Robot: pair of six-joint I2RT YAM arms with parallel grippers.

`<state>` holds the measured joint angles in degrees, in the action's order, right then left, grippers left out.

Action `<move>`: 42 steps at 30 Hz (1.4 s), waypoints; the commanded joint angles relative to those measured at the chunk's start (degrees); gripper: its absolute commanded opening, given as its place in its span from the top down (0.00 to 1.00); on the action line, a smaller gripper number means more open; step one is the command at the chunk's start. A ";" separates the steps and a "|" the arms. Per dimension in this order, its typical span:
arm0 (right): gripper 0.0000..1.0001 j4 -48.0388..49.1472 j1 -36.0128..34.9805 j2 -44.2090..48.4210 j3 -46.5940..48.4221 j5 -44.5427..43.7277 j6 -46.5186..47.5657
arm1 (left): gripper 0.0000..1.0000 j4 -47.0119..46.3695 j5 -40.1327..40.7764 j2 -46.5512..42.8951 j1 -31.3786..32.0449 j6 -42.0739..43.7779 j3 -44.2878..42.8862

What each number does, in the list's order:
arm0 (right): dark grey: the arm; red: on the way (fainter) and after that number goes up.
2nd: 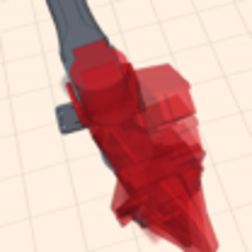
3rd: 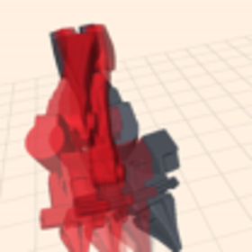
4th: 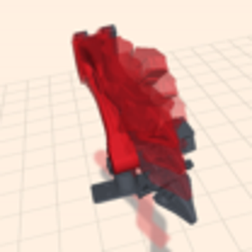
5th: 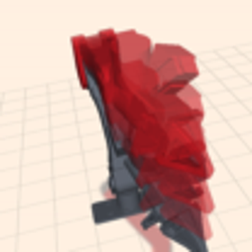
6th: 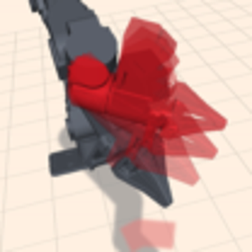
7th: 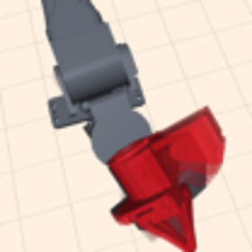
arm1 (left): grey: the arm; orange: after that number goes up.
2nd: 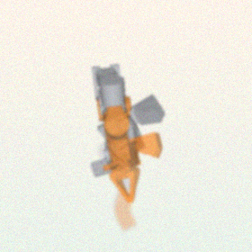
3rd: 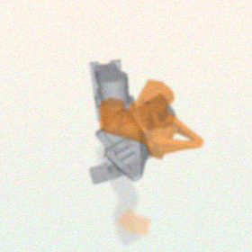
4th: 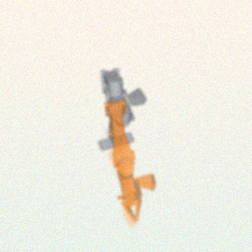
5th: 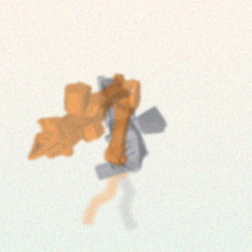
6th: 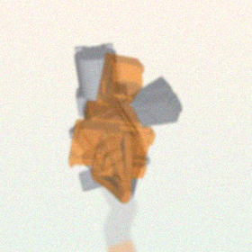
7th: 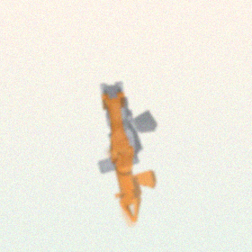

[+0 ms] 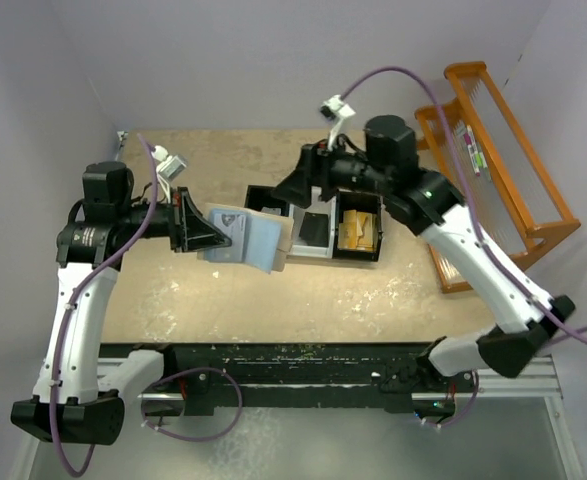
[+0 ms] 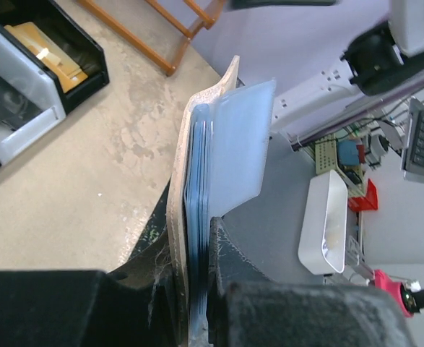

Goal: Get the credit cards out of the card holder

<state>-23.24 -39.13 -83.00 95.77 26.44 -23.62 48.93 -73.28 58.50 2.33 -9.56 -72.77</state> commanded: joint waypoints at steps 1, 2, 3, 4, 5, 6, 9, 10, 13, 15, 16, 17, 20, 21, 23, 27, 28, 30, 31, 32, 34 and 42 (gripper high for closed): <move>0.22 9.42 -0.86 10.74 -2.93 -11.04 -6.27 | 1.00 -4.68 4.89 -0.22 -0.17 -5.12 -1.23; 0.22 10.87 -1.04 12.13 -4.17 -10.37 -7.21 | 1.00 -4.44 5.50 0.04 -0.21 -5.12 -1.30; 0.23 11.77 -1.59 13.26 -5.31 -9.06 -8.41 | 1.00 -4.33 5.96 0.23 -0.36 -5.12 -1.36; 0.23 13.83 -2.45 14.06 -6.43 -7.66 -9.45 | 1.00 -4.22 6.57 0.46 -0.39 -5.04 -1.40; 0.24 15.15 -3.45 14.51 -7.27 -6.96 -10.16 | 1.00 -4.19 7.36 0.49 -0.54 -5.03 -1.49; 0.24 15.84 -4.67 14.56 -7.99 -6.40 -10.87 | 1.00 -4.19 8.24 0.62 -0.51 -4.98 -1.49; 0.26 18.18 -9.63 13.32 -10.18 -6.00 -12.37 | 1.00 -4.44 9.45 0.89 -0.81 -5.10 -1.52; 0.28 18.81 -11.35 12.46 -10.81 -6.04 -12.61 | 1.00 -4.45 9.57 0.95 -0.79 -5.17 -1.57; 0.32 20.26 -13.80 10.11 -12.64 -5.45 -13.91 | 1.00 -4.10 9.82 1.22 -1.05 -4.67 -1.95; 0.35 21.72 -14.10 9.31 -14.96 -4.76 -15.15 | 1.00 -3.58 9.07 1.34 -1.32 -4.07 -2.38; 0.35 22.55 -14.12 9.19 -16.10 -4.73 -15.63 | 1.00 -3.43 8.58 1.47 -1.42 -3.98 -2.57; 0.36 23.14 -14.13 9.25 -17.11 -4.84 -15.85 | 1.00 -3.26 8.02 1.52 -1.51 -3.97 -2.87; 0.34 23.18 -14.08 9.15 -19.46 -4.60 -15.94 | 1.00 -3.01 5.97 2.16 -2.20 -4.16 -3.78; 0.33 22.57 -14.12 8.91 -20.08 -3.35 -16.13 | 1.00 -3.15 5.25 2.33 -2.42 -4.40 -3.98; 0.31 23.42 -14.02 8.02 -20.69 -2.64 -17.22 | 1.00 -3.49 3.41 2.61 -3.16 -5.11 -4.17; 0.30 22.76 -13.95 5.44 -19.91 -1.83 -17.07 | 1.00 -2.86 0.92 2.50 -4.74 -4.41 -4.21; 0.31 22.75 -13.95 5.11 -19.84 -1.70 -17.08 | 1.00 -2.14 0.46 2.42 -5.17 -3.80 -4.33; 0.31 23.14 -13.80 4.95 -20.03 -1.76 -17.12 | 1.00 -1.23 -0.52 2.48 -5.61 -2.98 -4.58; 0.31 23.67 -13.59 4.95 -20.20 -1.68 -17.27 | 1.00 -0.74 -1.09 2.54 -5.78 -2.73 -4.77; 0.30 24.02 -13.21 4.98 -20.47 -1.46 -17.60 | 1.00 -0.53 -1.53 2.56 -5.91 -2.66 -4.83; 0.30 25.05 -12.30 5.01 -20.89 -0.39 -18.45 | 1.00 -0.50 -2.42 2.39 -5.95 -2.81 -4.83; 0.30 30.01 -11.03 6.54 -23.80 2.71 -21.03 | 1.00 -2.65 -7.49 1.55 -6.18 -5.52 -4.67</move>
<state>0.75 -50.59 -78.32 73.25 26.92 -43.03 48.82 -73.52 61.28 -3.55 -13.02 -74.81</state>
